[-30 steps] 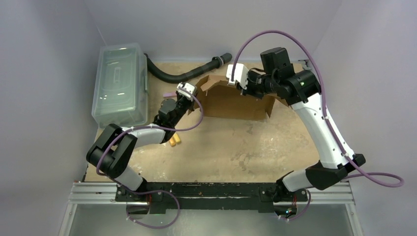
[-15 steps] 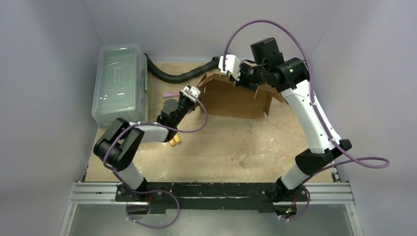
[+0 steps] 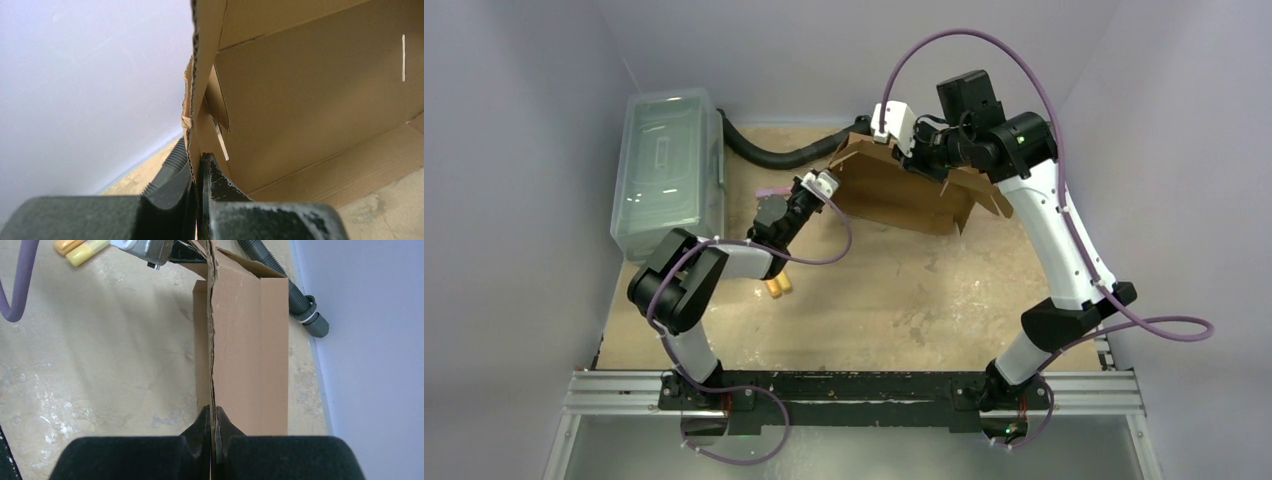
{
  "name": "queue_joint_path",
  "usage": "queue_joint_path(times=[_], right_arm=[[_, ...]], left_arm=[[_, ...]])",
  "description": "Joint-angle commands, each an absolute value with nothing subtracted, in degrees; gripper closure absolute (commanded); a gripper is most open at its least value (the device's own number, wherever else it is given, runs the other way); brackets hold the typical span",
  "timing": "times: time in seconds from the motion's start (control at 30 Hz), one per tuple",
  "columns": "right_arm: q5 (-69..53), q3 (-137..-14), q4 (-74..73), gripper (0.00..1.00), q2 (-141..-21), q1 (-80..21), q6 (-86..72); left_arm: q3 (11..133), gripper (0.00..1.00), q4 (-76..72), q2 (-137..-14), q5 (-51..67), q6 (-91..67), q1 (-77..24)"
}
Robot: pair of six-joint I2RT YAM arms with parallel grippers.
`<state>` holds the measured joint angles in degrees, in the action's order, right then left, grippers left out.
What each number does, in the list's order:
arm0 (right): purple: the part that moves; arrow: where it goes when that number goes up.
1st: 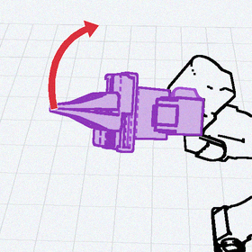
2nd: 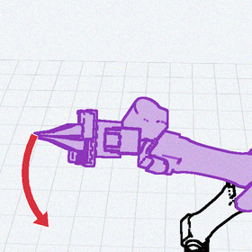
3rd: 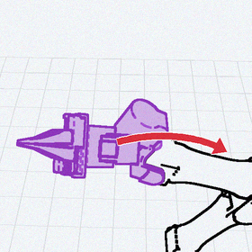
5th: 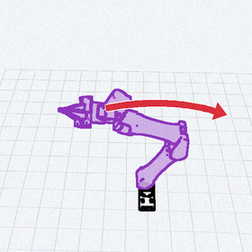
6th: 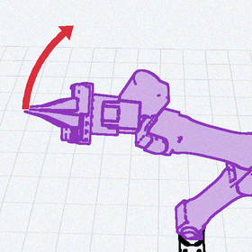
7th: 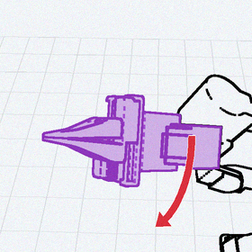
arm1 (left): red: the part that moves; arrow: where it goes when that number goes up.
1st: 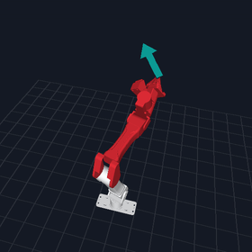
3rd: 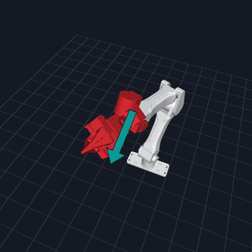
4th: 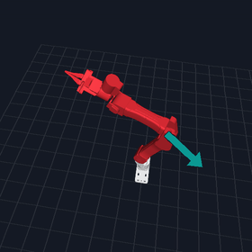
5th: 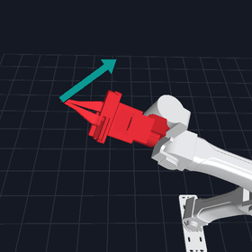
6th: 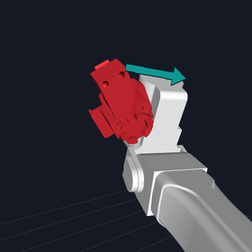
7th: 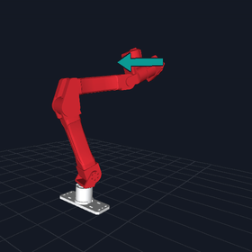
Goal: Fold the paper box
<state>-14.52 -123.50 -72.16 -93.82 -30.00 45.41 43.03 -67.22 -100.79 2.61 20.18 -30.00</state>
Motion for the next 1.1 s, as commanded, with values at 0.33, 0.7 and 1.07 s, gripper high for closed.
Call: queue_joint_path(times=[0.33,0.7,1.07], right_arm=[[-15.2,-124.1,-69.4,1.0,-96.7,-28.7,40.4],[-16.0,-123.6,-69.1,1.0,-98.5,-27.9,39.8],[-17.3,-120.5,-69.9,1.0,-95.8,-27.8,39.6]], left_arm=[[40.1,0.97,-74.1,-101.3,8.9,20.2,-29.5],[34.2,0.74,-82.0,-102.4,7.8,10.6,-29.2],[32.6,0.71,-76.6,-99.8,6.9,1.1,-28.9]])
